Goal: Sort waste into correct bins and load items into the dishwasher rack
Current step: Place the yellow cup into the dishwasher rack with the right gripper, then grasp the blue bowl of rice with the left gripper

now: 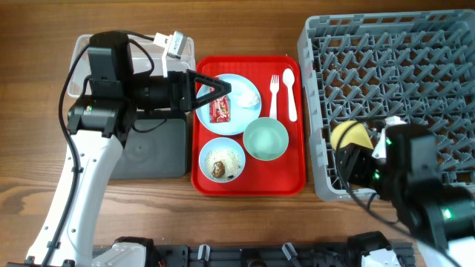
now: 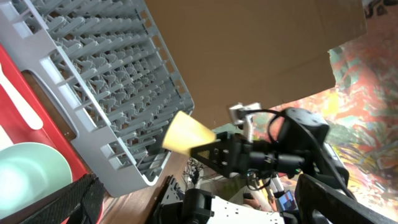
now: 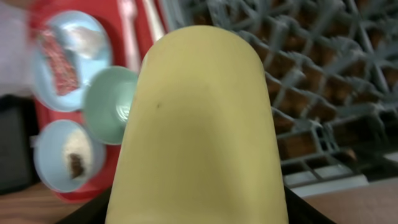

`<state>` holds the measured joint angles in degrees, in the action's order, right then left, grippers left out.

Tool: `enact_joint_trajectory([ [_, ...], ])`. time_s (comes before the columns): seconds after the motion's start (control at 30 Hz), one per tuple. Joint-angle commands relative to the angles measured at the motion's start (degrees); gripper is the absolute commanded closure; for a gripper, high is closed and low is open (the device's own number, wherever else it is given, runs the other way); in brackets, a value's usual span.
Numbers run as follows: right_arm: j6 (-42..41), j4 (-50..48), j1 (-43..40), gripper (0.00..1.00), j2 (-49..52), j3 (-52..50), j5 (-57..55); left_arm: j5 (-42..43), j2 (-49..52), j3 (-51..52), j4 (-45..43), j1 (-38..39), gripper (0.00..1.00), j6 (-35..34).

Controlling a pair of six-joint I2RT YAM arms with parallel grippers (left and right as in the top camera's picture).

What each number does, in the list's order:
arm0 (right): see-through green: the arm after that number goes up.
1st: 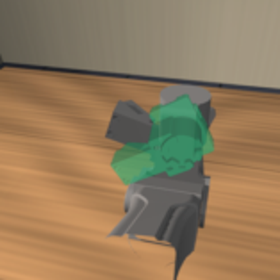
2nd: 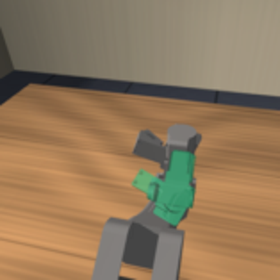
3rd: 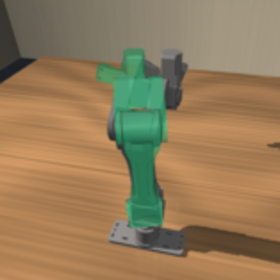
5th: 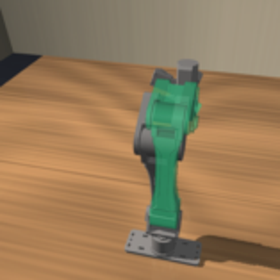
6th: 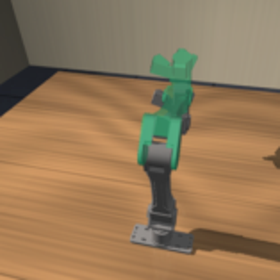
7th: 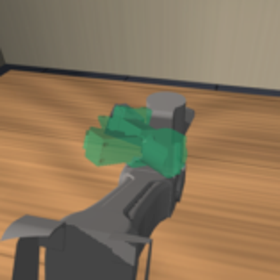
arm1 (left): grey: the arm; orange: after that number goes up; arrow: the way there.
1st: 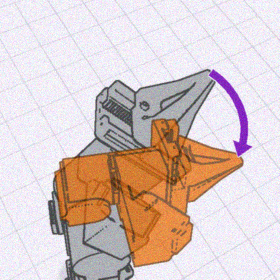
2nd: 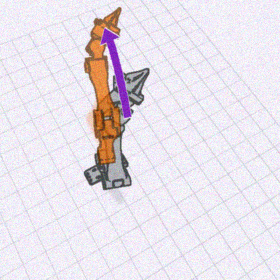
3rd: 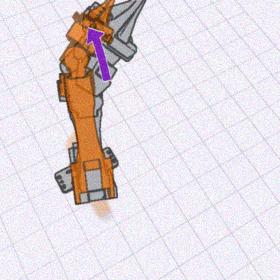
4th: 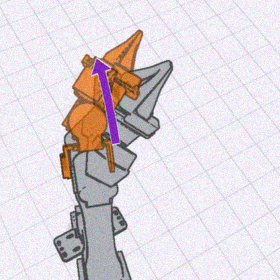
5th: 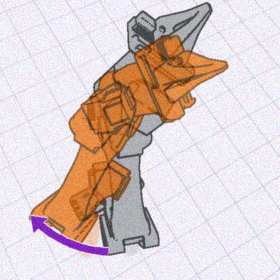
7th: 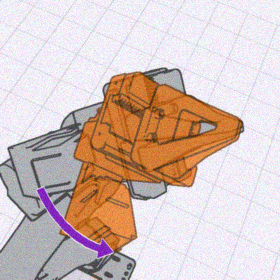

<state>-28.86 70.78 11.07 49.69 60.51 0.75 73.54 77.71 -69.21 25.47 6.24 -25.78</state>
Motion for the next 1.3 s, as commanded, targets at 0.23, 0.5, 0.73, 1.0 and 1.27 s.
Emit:
enact_joint_trajectory([
  [0.23, -4.09, 2.86, -0.46, 0.41, 22.58, 0.9, -4.94, -0.17, -0.46, -0.35, 2.67, -0.31, 0.0, 4.59],
  [0.5, 1.66, -0.68, -5.2, 0.09, 26.4, 1.11, -0.35, -2.01, -0.46, -0.35, 2.89, -0.22, 0.0, 6.12],
  [0.73, 7.78, -1.07, -8.79, 0.09, 20.5, 6.34, 2.05, -12.76, -0.46, -0.35, 8.81, 2.75, 0.01, 9.62],
  [1.0, 9.05, -5.75, -8.79, 0.08, 7.15, 8.28, 4.57, -56.85, 0.59, -0.02, 29.81, 17.49, 0.14, 9.49],
  [1.27, 7.41, -8.44, -8.79, 0.04, 0.83, 8.28, 4.5, -70.23, 8.28, 0.0, 32.52, 35.67, 0.34, 8.35],
])
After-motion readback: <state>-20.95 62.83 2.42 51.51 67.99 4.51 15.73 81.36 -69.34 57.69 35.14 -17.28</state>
